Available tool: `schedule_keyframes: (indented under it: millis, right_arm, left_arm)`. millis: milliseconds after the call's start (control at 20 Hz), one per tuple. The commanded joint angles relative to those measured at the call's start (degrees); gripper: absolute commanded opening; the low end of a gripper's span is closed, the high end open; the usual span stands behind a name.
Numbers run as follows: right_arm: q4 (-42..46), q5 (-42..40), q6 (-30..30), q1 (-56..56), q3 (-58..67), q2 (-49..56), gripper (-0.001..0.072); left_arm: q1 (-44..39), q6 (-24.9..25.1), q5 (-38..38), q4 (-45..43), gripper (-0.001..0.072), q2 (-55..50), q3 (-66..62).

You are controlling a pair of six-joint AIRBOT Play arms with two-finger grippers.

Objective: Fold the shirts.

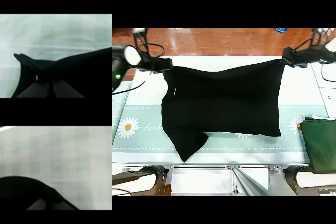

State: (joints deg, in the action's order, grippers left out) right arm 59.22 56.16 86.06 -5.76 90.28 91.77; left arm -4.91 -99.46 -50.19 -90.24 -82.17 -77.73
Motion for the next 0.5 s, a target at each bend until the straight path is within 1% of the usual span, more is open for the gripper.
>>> schedule_keyframes:
  millis: [0,50,150,200,250,300,350,400,450]
  right_arm:
    - [-7.4,-1.0,3.8,-0.9,8.2,10.9,0.0412]
    - [-7.8,0.8,3.8,-1.9,9.4,11.2,0.0413]
    - [-7.6,8.2,3.7,-6.0,11.1,10.0,0.0413]
    - [-7.2,13.6,2.8,-8.9,11.2,8.5,0.0412]
    - [-4.7,19.6,1.5,-11.4,11.1,7.1,0.0412]
    - [0.7,25.1,0.2,-13.6,10.0,5.0,0.0408]
    - [5.2,26.5,0.2,-14.4,5.7,1.8,0.0408]
    - [6.7,24.8,-1.1,-14.4,-1.0,-2.0,0.0408]
    - [6.6,21.2,-1.9,-14.4,-9.0,-6.3,0.0408]
  left_arm:
    - [0.5,-0.9,1.8,4.2,0.0326,-5.9,-0.3]
    - [1.2,-0.9,-1.0,3.9,0.0498,-6.3,-1.6]
    - [5.4,0.4,-10.2,3.6,0.0501,-6.3,-5.8]
    - [8.4,1.3,-15.1,3.7,0.0501,-6.1,-7.8]
    - [12.1,1.2,-19.7,3.8,0.0501,-5.6,-8.9]
    - [15.5,1.2,-23.3,4.4,0.0501,-4.8,-8.2]
    - [19.1,1.2,-26.3,6.0,0.0501,-3.7,-5.4]
    - [22.1,1.4,-29.1,8.5,0.0501,-2.4,-0.8]
    - [25.0,3.1,-31.7,12.7,0.0501,-0.8,5.5]
